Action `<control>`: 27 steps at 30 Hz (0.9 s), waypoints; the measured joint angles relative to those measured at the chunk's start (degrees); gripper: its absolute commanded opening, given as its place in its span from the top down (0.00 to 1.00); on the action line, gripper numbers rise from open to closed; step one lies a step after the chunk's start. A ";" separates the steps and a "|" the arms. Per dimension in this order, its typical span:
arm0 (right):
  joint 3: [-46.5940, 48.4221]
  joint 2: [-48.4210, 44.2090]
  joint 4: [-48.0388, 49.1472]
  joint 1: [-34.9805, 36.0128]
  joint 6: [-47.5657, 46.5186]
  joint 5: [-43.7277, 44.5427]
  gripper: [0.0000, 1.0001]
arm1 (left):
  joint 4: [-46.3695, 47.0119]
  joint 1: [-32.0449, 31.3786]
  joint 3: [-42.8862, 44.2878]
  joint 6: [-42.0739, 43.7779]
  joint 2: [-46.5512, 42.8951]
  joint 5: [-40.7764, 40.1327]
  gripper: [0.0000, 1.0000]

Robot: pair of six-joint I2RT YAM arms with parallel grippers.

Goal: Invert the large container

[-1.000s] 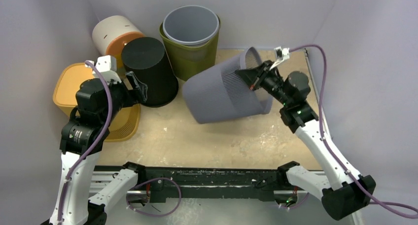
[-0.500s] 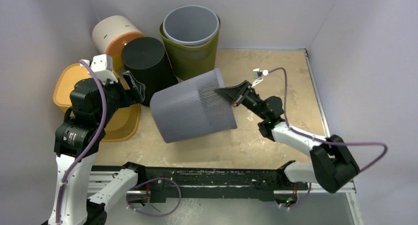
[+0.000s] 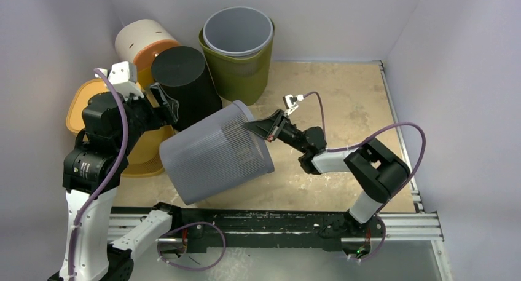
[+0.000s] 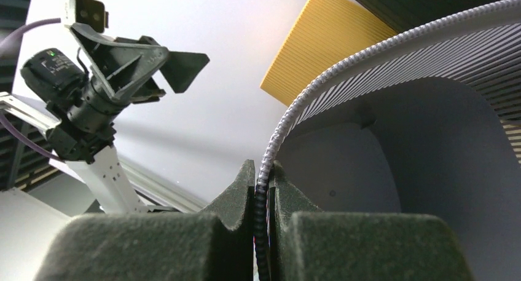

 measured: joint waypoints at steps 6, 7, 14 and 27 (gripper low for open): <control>-5.57 -1.66 3.10 -6.36 3.78 -1.22 1.00 | -1.29 0.00 0.02 0.02 0.17 -0.55 0.23; -7.17 -2.54 3.34 -8.68 4.66 -1.84 1.00 | -1.38 0.00 0.02 0.02 0.17 -0.59 0.23; -13.42 -5.11 3.65 -23.82 8.55 -6.29 1.00 | -1.70 0.00 0.02 0.00 -0.15 -0.90 0.23; -10.78 -8.39 3.30 -21.77 10.69 -8.37 1.00 | -1.81 0.00 0.00 -0.02 -1.05 -1.79 0.23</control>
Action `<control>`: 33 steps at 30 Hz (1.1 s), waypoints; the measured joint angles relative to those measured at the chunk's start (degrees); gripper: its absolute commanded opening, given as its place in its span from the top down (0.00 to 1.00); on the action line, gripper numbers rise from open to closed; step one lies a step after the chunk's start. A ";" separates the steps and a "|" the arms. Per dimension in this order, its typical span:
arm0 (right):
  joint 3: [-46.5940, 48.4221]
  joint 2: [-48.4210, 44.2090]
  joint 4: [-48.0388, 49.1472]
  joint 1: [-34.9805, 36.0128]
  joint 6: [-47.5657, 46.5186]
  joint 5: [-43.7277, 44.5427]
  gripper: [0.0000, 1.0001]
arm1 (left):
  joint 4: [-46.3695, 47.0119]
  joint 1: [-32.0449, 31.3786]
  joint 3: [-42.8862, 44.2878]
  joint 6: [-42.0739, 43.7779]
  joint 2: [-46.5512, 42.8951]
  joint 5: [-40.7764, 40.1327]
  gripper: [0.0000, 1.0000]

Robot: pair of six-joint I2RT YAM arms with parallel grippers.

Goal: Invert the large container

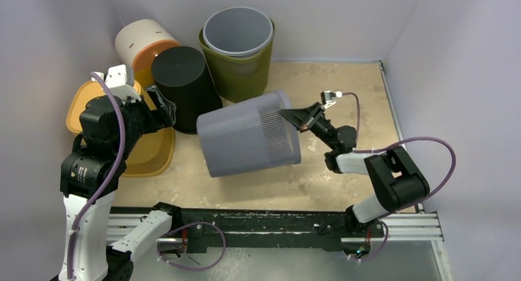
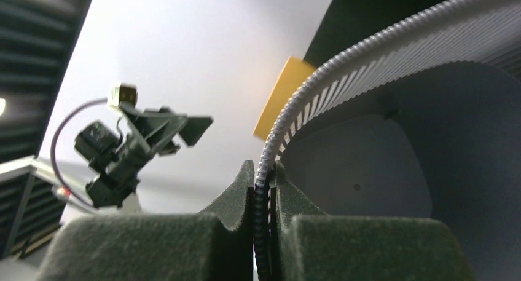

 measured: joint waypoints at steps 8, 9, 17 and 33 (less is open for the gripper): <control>8.55 1.44 -5.16 16.46 1.81 3.65 1.00 | -0.66 0.00 0.90 -0.46 0.31 -0.02 0.23; 9.57 2.12 -5.14 17.94 2.16 4.07 1.00 | -0.66 0.00 1.18 -0.61 0.33 -0.02 0.23; 11.37 9.46 -4.66 19.30 3.43 8.72 1.00 | -2.14 0.00 1.95 -0.81 0.33 -0.72 0.23; 1.57 7.13 0.13 -1.01 11.82 5.95 0.81 | -2.73 0.00 1.95 -0.79 0.31 -1.31 0.23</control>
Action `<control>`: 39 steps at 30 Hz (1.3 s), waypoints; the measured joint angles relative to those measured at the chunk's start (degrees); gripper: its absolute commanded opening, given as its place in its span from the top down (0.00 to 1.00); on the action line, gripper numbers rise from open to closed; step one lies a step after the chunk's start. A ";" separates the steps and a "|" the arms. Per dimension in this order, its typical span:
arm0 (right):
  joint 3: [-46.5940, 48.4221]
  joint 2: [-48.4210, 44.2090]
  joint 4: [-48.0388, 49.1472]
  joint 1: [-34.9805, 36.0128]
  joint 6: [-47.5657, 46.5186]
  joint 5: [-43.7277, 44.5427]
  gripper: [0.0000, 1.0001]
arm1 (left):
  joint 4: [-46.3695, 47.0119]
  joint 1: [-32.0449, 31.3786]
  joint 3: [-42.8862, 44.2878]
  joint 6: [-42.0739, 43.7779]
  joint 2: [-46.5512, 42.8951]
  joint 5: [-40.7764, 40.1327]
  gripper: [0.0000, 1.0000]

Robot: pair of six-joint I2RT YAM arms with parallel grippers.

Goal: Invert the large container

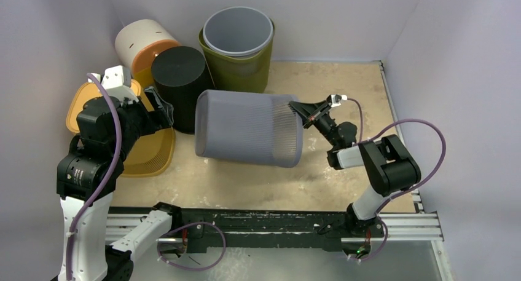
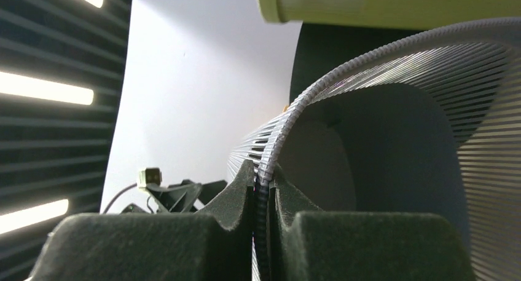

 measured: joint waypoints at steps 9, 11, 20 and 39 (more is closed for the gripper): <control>-0.81 11.45 0.07 -6.82 -0.42 -6.34 0.75 | 0.02 0.00 -0.85 0.00 -0.20 0.00 0.23; -0.85 12.83 0.07 -8.24 -0.42 -8.26 0.74 | 0.11 0.00 -1.05 0.00 -0.24 0.00 0.23; -1.11 15.50 -0.04 -12.37 -3.37 -13.79 0.52 | 1.38 0.00 -3.87 0.00 -0.79 0.02 0.23; -2.97 24.63 -2.69 -20.37 -13.31 -21.90 0.28 | 4.17 0.00 -9.20 0.00 -1.36 0.07 0.23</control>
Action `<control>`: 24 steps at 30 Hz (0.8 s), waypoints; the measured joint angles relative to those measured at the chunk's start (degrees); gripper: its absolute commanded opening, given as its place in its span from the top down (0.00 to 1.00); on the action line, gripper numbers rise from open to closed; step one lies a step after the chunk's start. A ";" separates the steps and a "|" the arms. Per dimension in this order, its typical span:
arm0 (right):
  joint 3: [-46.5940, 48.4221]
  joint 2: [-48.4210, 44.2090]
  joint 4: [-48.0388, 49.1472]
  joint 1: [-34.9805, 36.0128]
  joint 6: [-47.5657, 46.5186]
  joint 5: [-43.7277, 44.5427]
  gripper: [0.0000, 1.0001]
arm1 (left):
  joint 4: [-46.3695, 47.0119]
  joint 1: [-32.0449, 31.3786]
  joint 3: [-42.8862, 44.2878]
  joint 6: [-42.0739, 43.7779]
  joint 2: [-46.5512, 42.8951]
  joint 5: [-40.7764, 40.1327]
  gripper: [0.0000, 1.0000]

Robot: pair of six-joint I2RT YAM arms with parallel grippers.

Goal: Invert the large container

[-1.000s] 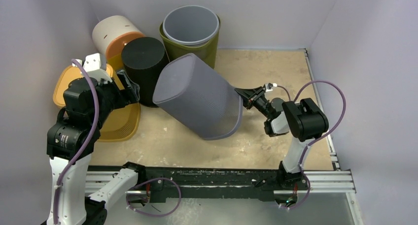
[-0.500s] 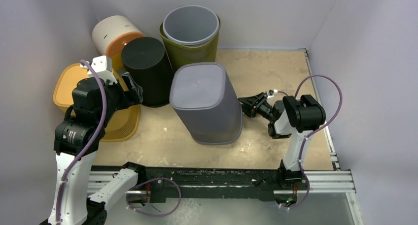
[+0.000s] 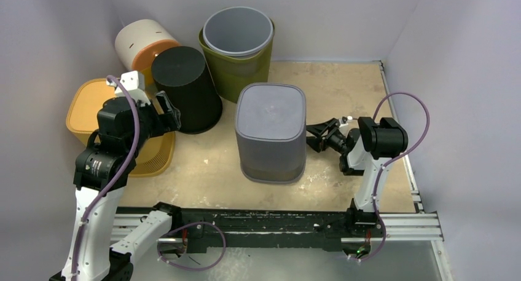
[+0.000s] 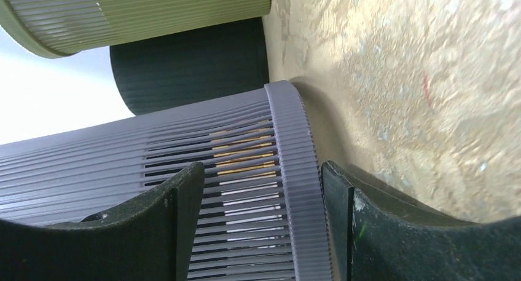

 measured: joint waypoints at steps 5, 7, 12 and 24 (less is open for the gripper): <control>1.77 2.97 2.69 -1.42 -1.75 -1.36 0.26 | 0.57 0.00 -1.88 0.00 0.02 0.17 0.23; 2.71 3.39 2.71 -2.12 -1.75 -2.01 0.22 | 0.68 0.00 -1.90 0.04 0.24 0.17 0.23; 4.59 3.13 2.32 -5.46 -2.67 -2.45 0.22 | 1.25 0.00 -1.90 0.17 0.66 0.20 0.23; 10.86 -22.84 -34.49 -7.58 -33.79 10.05 0.20 | 3.98 0.00 -4.57 0.17 1.42 1.22 0.23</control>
